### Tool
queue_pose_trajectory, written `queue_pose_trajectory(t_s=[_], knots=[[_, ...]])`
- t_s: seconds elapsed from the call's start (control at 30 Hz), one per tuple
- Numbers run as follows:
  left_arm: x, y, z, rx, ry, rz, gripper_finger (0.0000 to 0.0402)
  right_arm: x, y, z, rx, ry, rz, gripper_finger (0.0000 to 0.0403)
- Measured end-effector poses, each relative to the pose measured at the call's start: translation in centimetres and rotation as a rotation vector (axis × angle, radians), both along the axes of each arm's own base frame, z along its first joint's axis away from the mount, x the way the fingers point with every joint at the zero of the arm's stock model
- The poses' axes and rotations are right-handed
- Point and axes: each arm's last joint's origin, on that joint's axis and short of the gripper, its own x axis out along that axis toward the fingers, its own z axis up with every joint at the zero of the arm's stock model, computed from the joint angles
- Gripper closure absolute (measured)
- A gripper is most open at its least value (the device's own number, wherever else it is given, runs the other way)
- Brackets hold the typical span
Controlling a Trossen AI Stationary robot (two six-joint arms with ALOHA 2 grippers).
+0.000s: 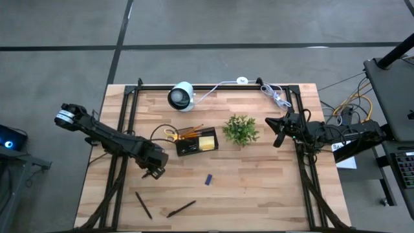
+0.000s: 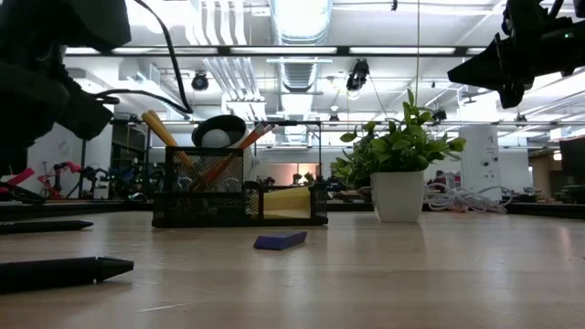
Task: Pick and place office supplies into organizer
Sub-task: Put the top left black pen in the black desk organizer
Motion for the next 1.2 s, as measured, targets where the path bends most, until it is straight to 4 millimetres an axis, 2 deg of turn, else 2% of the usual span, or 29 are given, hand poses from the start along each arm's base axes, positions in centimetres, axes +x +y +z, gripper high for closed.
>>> queue_pose_trajectory(t_s=[0.2, 0.47, 0.73, 1.2], knots=[[0.3, -0.1, -0.8, -0.028, -0.067, -0.009, 0.0261, 0.0, 0.0, 0.0, 0.0, 0.0, -0.001, 0.039], [0.1, 0.1, -2.3, 0.03, -0.012, -0.03, 0.0261, 0.0, 0.0, 0.0, 0.0, 0.0, -0.001, 0.039], [0.7, -0.1, -2.7, 0.045, -0.056, -0.161, 0.0261, 0.0, 0.0, 0.0, 0.0, 0.0, 0.0, 0.039], [1.0, -0.1, -3.5, 0.08, -0.023, -0.159, 0.0261, 0.0, 0.0, 0.0, 0.004, -0.003, 0.0, 0.039]])
